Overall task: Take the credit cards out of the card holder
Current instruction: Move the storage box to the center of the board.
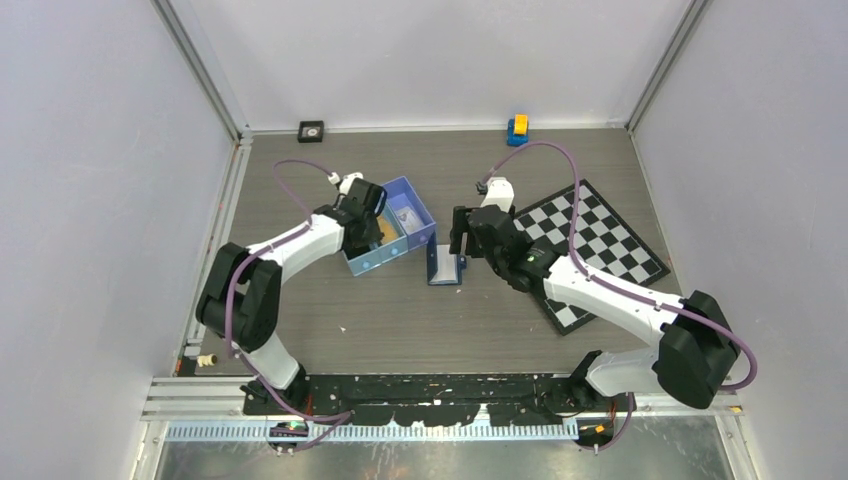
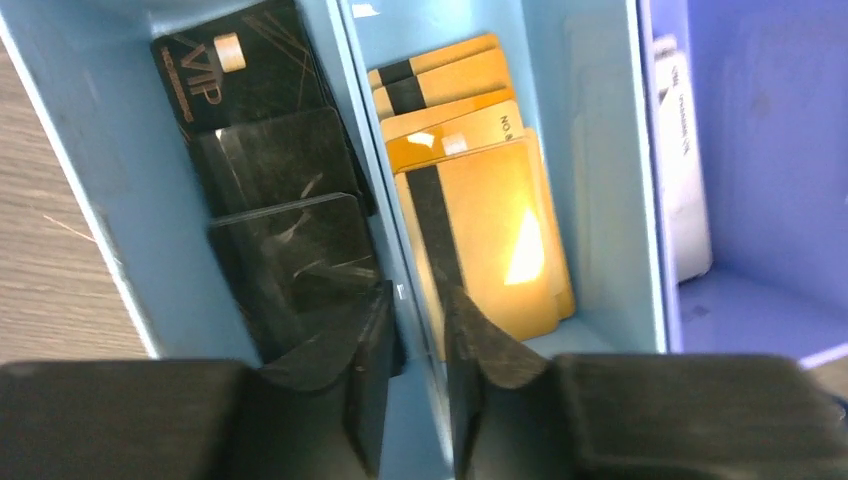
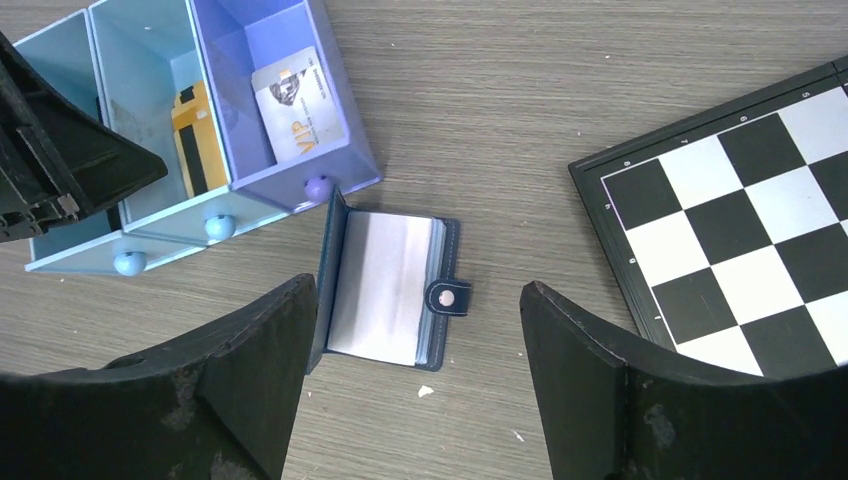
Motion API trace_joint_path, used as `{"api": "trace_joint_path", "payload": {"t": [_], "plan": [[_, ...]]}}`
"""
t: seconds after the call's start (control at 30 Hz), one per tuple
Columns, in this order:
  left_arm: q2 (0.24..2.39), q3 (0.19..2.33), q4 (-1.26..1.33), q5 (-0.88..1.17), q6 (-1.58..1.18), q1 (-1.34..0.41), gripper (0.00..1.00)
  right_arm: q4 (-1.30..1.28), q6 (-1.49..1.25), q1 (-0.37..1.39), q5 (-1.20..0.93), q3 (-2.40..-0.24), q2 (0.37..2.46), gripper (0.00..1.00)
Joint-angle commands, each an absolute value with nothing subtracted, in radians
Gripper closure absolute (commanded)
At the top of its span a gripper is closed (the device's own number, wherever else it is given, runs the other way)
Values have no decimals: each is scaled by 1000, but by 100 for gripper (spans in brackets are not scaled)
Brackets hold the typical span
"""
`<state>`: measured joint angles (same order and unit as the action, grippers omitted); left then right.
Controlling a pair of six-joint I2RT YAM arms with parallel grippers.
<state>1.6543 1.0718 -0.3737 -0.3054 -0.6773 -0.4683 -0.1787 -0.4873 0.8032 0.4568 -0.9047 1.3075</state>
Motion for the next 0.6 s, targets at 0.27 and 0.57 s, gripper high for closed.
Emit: {"api": "trace_joint_path", "payload": {"t": [0.27,0.57], "plan": [[1466,855,-314,-374,-906,-304,85,-84,-569,779,356,-919,1406,21],[1405,757,-179,-272,-949,-270,82,-78,-648,721,191,-938,1509,27]]}}
